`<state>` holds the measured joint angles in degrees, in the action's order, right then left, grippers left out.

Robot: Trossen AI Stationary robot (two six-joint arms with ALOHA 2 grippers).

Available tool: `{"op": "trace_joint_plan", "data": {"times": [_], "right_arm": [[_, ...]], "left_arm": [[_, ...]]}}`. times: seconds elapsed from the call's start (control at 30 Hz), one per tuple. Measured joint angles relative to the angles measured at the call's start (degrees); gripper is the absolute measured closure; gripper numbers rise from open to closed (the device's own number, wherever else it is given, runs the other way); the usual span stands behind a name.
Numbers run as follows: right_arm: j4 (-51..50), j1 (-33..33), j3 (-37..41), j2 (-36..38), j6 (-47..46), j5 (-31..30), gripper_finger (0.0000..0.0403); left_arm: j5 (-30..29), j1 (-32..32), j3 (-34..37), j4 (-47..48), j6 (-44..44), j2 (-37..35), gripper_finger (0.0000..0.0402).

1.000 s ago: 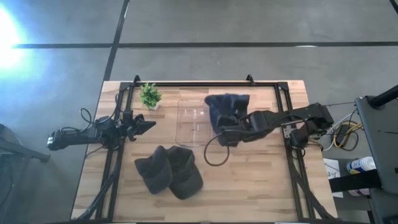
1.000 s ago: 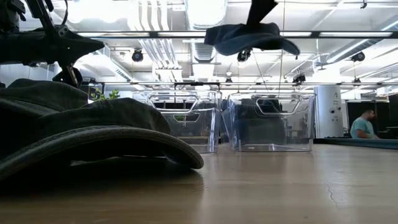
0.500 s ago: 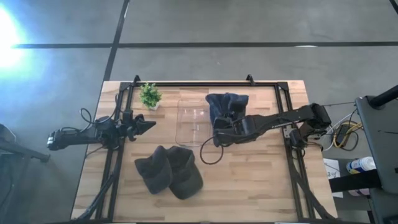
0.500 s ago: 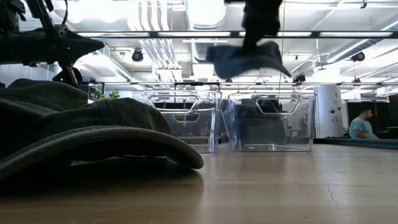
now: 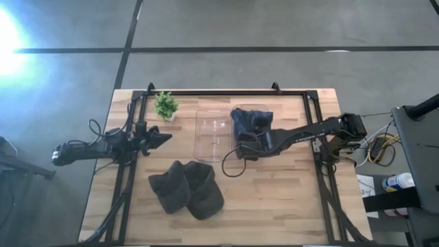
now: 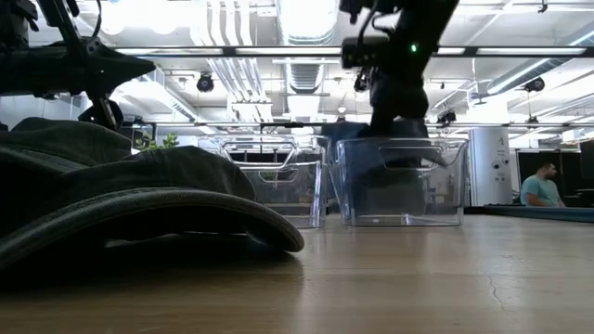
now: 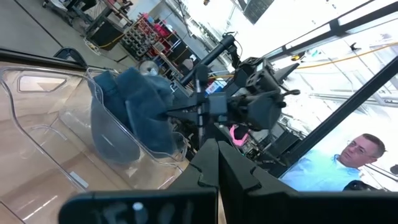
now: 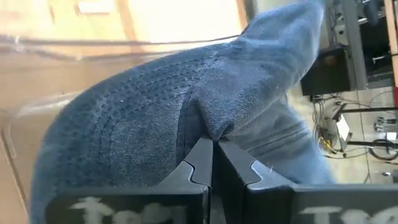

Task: Pick & Place hat
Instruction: Put the blue cap into the right transparent bin

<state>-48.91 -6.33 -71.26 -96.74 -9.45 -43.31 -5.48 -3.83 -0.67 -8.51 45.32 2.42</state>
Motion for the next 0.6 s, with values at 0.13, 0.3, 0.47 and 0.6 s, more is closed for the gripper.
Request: {"op": "trace_joint_plan", "data": {"times": [0.13, 0.3, 0.47, 0.6], "right_arm": [[3.28, 1.33, 3.79, 0.64, 2.6, 3.86, 0.0395], [6.59, 1.83, 6.11, 1.49, 3.41, 4.62, 0.0395], [9.22, 2.3, 5.6, 2.86, 4.37, 4.81, 0.0391], [9.5, 2.99, 4.25, 3.79, 6.48, 4.76, 0.0362]], "left_arm": [[0.02, 0.0, 0.0, 0.0, 0.07, 0.0, 0.0401], [0.01, 0.0, 0.0, -0.02, 0.91, 0.0, 0.0401], [0.06, 0.01, 0.0, -0.04, 1.33, 0.0, 0.0401], [0.07, 0.0, 0.0, -0.13, 1.38, 0.0, 0.0401]]}}
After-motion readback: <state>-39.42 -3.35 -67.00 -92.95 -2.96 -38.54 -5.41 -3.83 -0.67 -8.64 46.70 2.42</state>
